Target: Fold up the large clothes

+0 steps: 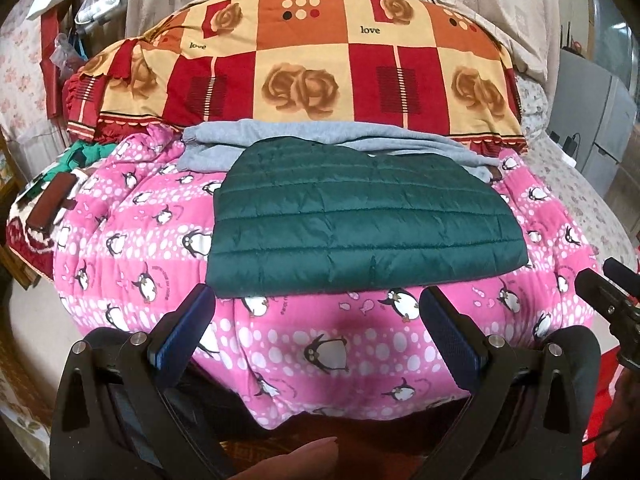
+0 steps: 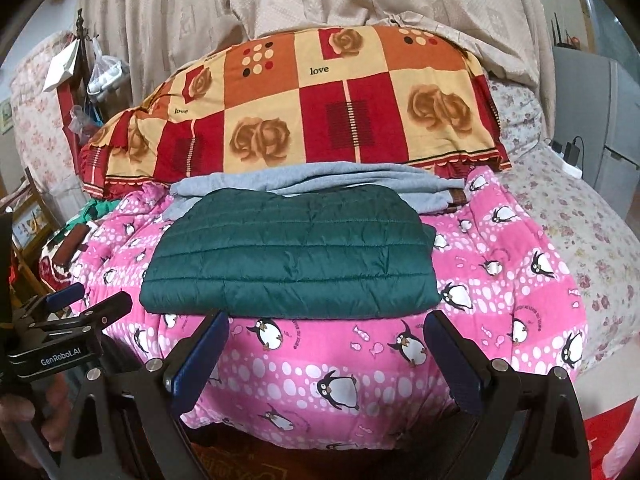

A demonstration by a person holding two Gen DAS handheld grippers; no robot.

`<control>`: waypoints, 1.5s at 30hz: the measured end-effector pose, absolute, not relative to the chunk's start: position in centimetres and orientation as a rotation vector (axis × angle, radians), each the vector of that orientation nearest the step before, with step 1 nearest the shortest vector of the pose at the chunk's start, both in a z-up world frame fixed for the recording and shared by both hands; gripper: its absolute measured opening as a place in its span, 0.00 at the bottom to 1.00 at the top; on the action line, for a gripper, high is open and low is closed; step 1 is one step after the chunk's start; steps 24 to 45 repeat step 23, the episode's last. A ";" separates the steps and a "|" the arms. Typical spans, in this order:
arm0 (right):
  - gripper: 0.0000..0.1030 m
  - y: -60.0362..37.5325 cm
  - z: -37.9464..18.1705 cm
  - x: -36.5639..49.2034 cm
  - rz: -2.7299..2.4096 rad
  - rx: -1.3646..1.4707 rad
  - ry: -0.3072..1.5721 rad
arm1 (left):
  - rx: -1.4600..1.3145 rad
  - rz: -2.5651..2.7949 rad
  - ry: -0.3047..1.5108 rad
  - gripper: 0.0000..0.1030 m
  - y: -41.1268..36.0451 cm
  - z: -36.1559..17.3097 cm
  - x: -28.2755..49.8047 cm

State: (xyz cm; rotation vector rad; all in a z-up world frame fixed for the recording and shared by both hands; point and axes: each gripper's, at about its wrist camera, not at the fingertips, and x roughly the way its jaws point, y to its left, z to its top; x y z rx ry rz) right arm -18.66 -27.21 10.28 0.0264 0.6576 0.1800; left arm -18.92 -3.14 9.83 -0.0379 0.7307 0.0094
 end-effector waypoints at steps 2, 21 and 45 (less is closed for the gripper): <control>0.94 -27.2 10.2 -18.7 0.182 0.028 0.658 | -0.035 0.009 0.730 0.99 -3.2 9.8 -18.9; 0.94 -26.6 9.7 -18.6 0.202 0.022 0.674 | -0.048 0.003 0.738 0.99 -2.9 9.3 -18.8; 0.94 -26.5 9.6 -18.6 0.203 0.020 0.675 | -0.046 -0.003 0.738 0.99 -2.9 9.3 -18.8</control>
